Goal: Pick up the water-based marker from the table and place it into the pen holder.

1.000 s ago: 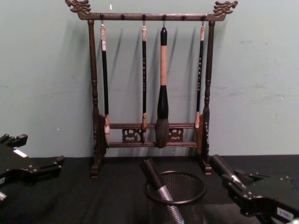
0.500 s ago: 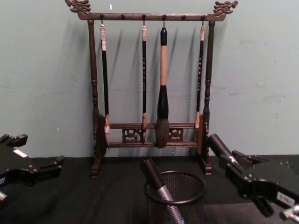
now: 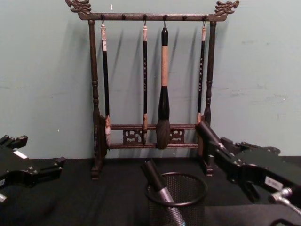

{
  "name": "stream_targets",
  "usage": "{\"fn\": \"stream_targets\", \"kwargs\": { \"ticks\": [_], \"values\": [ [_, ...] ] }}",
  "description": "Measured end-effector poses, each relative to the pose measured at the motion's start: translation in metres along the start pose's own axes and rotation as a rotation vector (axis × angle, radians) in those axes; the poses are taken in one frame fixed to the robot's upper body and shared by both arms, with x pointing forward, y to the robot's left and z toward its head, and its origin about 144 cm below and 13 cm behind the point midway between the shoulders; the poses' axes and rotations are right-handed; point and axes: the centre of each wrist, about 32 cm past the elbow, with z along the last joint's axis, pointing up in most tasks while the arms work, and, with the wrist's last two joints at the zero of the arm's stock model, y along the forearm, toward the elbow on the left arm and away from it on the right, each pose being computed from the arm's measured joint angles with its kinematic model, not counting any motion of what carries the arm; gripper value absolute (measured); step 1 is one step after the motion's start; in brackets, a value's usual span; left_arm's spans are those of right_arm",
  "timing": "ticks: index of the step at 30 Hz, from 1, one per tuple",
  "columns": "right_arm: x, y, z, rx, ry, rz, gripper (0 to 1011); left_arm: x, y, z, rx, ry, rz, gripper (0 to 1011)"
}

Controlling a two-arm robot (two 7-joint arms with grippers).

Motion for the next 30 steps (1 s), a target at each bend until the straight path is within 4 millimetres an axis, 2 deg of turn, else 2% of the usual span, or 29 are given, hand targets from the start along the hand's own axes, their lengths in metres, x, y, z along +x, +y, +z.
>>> {"fn": "stream_targets", "kwargs": {
  "ticks": [17,30],
  "values": [
    [-0.004,0.036,0.009,0.047,0.000,0.081,229,0.000,0.000,0.000,0.000,0.000,0.000,1009],
    [-0.006,0.051,0.009,0.045,-0.002,0.122,229,0.000,0.000,0.000,0.000,0.000,0.000,1009]
  ]
}}
